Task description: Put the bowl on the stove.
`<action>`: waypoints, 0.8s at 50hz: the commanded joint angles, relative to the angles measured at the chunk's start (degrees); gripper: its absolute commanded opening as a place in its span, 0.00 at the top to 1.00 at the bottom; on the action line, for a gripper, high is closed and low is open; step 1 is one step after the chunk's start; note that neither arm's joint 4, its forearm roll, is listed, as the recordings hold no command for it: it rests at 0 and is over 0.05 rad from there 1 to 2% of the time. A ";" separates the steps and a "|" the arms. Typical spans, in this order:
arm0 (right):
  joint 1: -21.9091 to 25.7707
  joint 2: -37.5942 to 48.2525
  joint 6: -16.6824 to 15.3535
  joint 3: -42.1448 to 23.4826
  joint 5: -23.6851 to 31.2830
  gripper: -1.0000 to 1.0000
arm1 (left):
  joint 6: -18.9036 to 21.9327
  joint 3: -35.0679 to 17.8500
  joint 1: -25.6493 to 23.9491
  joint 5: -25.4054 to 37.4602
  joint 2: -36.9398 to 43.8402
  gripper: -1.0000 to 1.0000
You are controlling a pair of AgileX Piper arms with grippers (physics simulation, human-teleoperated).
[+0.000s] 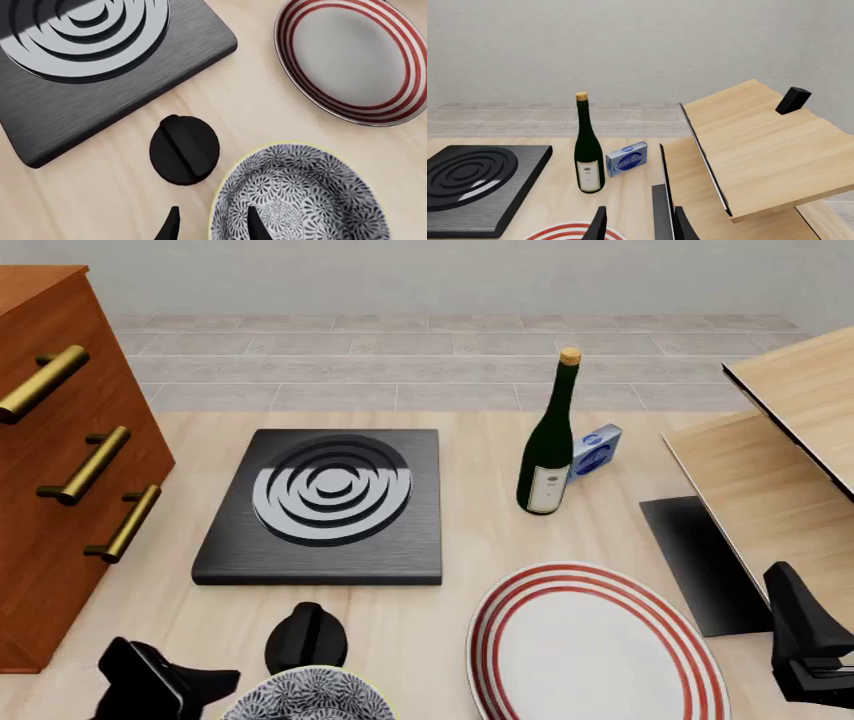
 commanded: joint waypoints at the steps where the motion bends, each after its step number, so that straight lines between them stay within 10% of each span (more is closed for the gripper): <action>1: 0.01 0.01 0.01 0.00 0.00 0.00 | 0.10 0.00 0.08 -3.19 4.20 0.00; 16: 0.00 0.00 0.01 0.00 0.00 0.00 | 0.97 0.00 0.21 -3.98 4.78 0.00; 17: -0.01 -0.01 0.00 0.00 0.00 0.00 | 1.54 0.00 0.16 -2.71 3.65 1.00; 40: 0.00 -0.01 0.01 0.00 0.00 0.00 | 3.65 -2.08 -1.16 12.36 -13.02 1.00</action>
